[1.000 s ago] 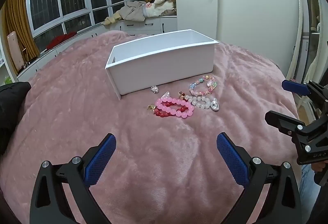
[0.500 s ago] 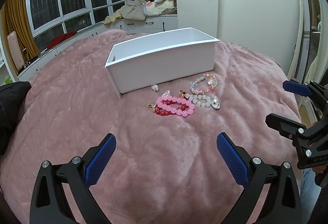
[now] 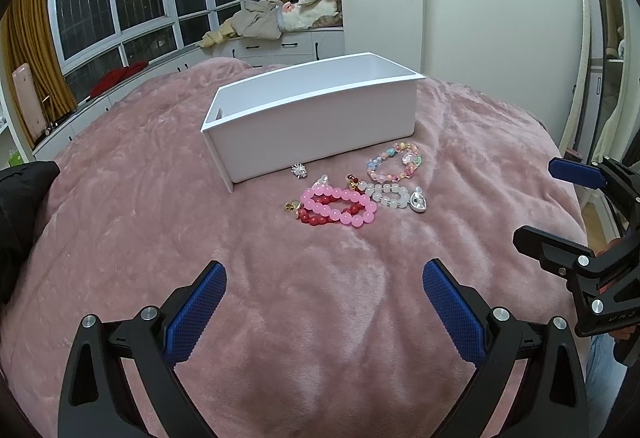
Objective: Organize jewelry
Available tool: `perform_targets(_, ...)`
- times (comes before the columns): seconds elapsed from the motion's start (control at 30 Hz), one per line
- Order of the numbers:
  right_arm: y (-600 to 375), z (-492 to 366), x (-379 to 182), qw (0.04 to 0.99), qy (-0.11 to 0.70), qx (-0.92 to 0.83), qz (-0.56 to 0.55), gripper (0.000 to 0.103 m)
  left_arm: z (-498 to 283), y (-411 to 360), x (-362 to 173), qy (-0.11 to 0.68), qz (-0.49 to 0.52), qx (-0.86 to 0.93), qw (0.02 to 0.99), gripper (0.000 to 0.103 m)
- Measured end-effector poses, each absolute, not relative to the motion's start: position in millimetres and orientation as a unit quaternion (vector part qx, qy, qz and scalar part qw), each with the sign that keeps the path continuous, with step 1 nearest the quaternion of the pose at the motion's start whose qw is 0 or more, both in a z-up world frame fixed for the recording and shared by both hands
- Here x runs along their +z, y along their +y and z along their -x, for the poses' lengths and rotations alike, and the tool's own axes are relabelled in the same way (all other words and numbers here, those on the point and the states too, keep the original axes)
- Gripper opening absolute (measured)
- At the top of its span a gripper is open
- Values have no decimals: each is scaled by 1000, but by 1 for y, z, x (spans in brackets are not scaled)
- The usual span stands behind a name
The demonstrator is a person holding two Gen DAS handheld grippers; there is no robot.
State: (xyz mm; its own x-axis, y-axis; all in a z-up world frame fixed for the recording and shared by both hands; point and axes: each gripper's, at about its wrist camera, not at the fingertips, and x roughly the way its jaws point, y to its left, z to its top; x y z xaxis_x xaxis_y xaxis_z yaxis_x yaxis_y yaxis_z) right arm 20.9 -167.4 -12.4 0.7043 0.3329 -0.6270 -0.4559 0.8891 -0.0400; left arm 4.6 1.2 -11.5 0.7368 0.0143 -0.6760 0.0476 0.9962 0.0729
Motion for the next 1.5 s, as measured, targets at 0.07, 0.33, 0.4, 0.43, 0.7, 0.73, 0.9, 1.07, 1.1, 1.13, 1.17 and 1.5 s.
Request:
perform_targets(0.07,-167,-21,-13,918,319,215,96,98,-5,1,-11,364,-41,-11,930,99)
perform_targets(0.33,-166,-19,-13,918,318,216,94,98,-4,1,-11,365,-42,-11,930,99)
perform_targets(0.4,-166,-19,-13,918,319,216,94,98,-4,1,-11,365,-42,-12,930,99)
perform_targets(0.43,-166,-20,-13,918,319,216,94,98,-4,1,-11,365,-41,-11,930,99)
perform_targets(0.7,-164,-18,-14,918,319,217,91,98,-4,1,-12,365,-41,-12,930,99)
perform_targets(0.73,-165,-18,-14,918,319,216,92,98,-4,1,-11,365,-41,-12,930,99)
perform_targets(0.9,-164,-20,-18,916,324,224,76,98,-4,2,-13,366,-40,-12,930,99)
perform_targets(1.07,-162,-23,-25,915,328,224,73,98,-4,2,-13,367,-40,-13,929,99)
perform_targets(1.1,-162,-23,-26,915,327,225,72,98,-4,2,-15,366,-43,-12,930,99)
perform_targets(1.13,-163,-25,-27,915,327,226,71,98,-4,1,-15,366,-44,-11,930,99)
perform_targets(1.17,-163,-26,-27,915,326,226,70,98,-4,1,-16,366,-48,-8,929,99)
perform_targets(1.5,-159,-56,-44,915,313,248,50,98,-27,5,-40,380,-43,-24,924,99)
